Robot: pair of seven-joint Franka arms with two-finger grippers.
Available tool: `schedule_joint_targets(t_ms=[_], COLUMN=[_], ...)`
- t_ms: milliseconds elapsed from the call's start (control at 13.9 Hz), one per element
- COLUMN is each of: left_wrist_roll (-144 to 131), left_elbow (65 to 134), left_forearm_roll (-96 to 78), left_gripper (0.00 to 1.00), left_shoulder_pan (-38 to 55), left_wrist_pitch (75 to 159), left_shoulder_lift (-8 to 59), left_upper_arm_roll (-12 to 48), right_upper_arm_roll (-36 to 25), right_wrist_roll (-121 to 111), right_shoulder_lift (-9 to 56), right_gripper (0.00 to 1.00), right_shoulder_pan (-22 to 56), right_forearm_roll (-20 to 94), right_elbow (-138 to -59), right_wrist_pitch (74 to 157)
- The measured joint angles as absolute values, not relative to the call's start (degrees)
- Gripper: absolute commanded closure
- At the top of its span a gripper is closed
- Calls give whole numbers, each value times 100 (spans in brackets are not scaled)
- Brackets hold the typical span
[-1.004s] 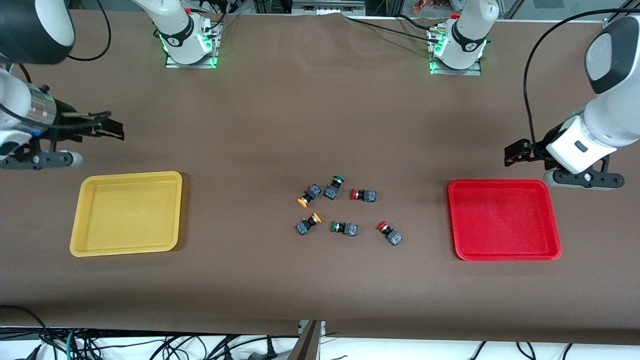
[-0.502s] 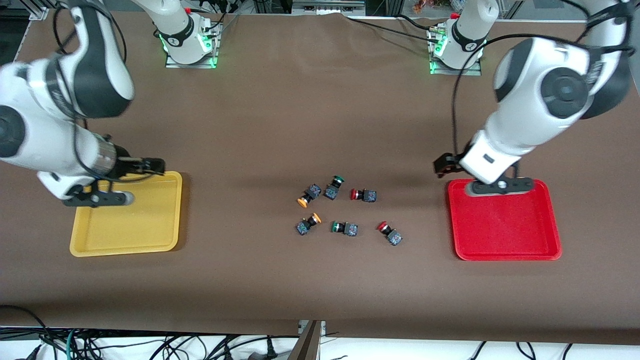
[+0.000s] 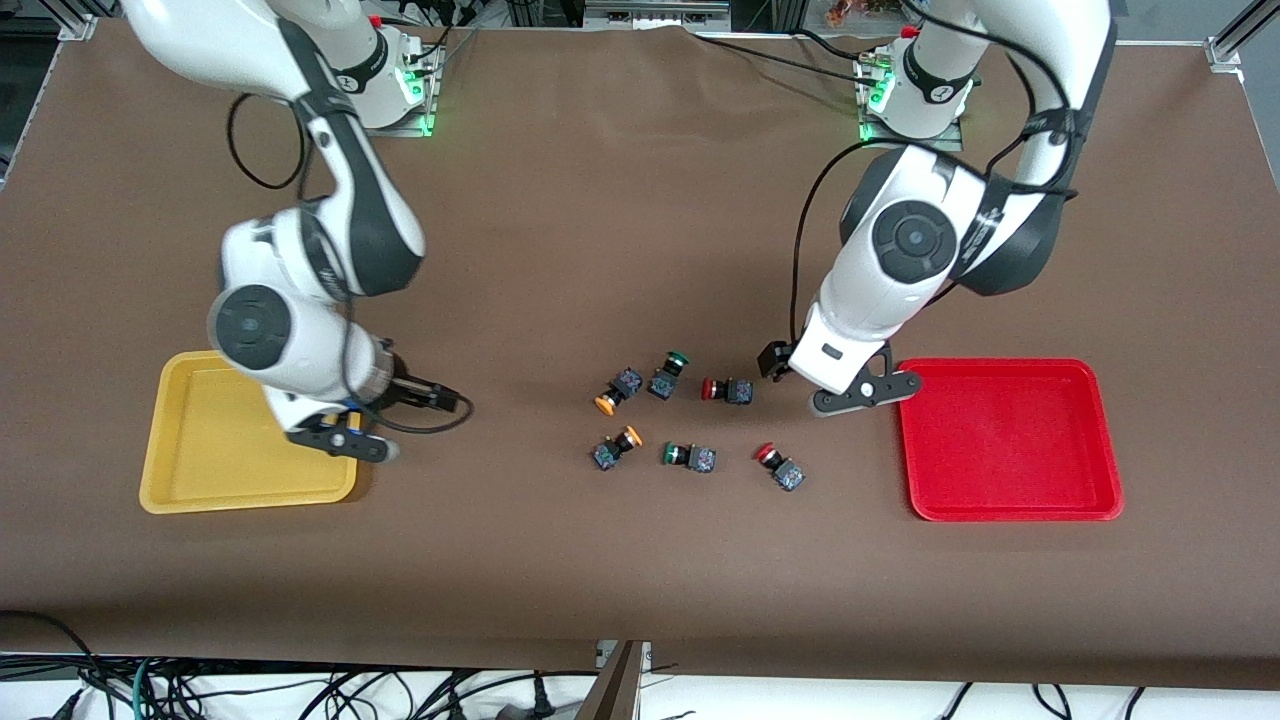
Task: Place red and yellow buttons in trays
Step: 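Lower the right gripper toward a yellow button while the left gripper approaches a red button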
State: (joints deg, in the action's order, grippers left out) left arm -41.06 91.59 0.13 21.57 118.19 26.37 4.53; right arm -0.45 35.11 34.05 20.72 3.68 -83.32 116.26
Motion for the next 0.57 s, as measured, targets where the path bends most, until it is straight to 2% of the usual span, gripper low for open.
schedule_joint_targets(t_ms=[359,574], left_wrist_roll=[-4457,-3963], left_elbow=[9185,9348], left_forearm_roll=[474,578], left_gripper=[0,0], left_shoulder_pan=[2355,2388], left_wrist_pitch=[12287,12511], left_shoulder_lift=[3124,3182], left_upper_arm_roll=[455,456], right_upper_arm_roll=[-39,-33], right_wrist_roll=[5550,6318], right_shoulder_lift=[4149,4369], right_gripper=[0,0], right_shoulder_pan=[2737,3112], right_forearm_roll=[369,369], right_elbow=[-8332,-8325], right_wrist_pitch=[13356,13653])
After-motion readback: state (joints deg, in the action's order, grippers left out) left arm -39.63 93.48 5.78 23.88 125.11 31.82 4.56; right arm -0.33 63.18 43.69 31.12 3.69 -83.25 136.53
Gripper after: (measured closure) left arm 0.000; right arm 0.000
